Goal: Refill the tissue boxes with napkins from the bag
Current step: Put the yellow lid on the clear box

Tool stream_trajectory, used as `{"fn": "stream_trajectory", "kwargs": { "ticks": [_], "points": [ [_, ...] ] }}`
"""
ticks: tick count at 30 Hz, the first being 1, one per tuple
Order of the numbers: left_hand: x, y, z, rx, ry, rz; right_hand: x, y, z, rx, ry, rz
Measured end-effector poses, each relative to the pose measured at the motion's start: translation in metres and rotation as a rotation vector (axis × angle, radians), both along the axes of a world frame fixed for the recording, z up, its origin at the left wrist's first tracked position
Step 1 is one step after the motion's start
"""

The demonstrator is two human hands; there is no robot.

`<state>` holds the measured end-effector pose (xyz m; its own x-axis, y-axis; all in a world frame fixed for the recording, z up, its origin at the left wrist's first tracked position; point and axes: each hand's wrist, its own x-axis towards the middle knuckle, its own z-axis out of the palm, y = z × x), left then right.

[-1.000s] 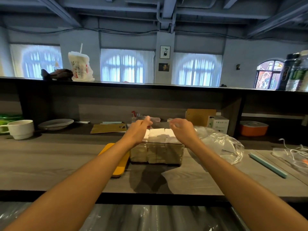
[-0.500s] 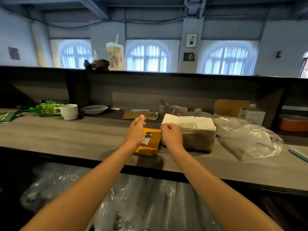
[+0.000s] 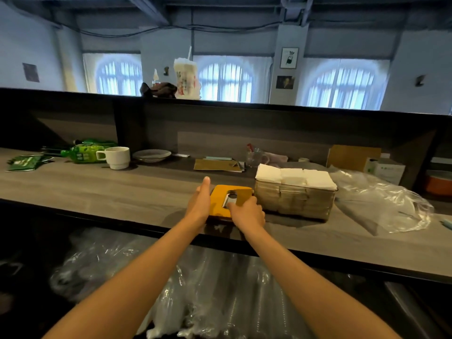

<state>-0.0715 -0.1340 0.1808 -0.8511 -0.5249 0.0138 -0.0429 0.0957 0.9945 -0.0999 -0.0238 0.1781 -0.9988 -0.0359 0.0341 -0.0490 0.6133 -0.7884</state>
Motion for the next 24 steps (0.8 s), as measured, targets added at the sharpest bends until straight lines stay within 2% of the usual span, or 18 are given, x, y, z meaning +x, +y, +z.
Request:
{"fn": "stream_trajectory", "kwargs": {
  "ticks": [5, 11, 14, 18, 24],
  "points": [
    [0.016, -0.002, 0.005, 0.067, 0.126, 0.097, 0.016, 0.0, 0.006, -0.282, 0.109, 0.001],
    [0.035, -0.001, 0.023, 0.299, 0.271, 0.161, 0.031, 0.006, 0.032, -0.646, 0.254, 0.047],
    [0.039, 0.003, 0.044, 0.268, 0.304, 0.102, 0.038, 0.019, 0.049, -0.811, 0.333, 0.011],
    [0.039, 0.022, 0.072, 0.256, 0.29, -0.003, 0.042, 0.046, 0.073, -1.0, 0.318, -0.021],
    [0.037, 0.063, 0.09, 0.421, 0.321, -0.152, 0.041, 0.097, 0.089, -1.064, 0.365, -0.072]
  ]
}}
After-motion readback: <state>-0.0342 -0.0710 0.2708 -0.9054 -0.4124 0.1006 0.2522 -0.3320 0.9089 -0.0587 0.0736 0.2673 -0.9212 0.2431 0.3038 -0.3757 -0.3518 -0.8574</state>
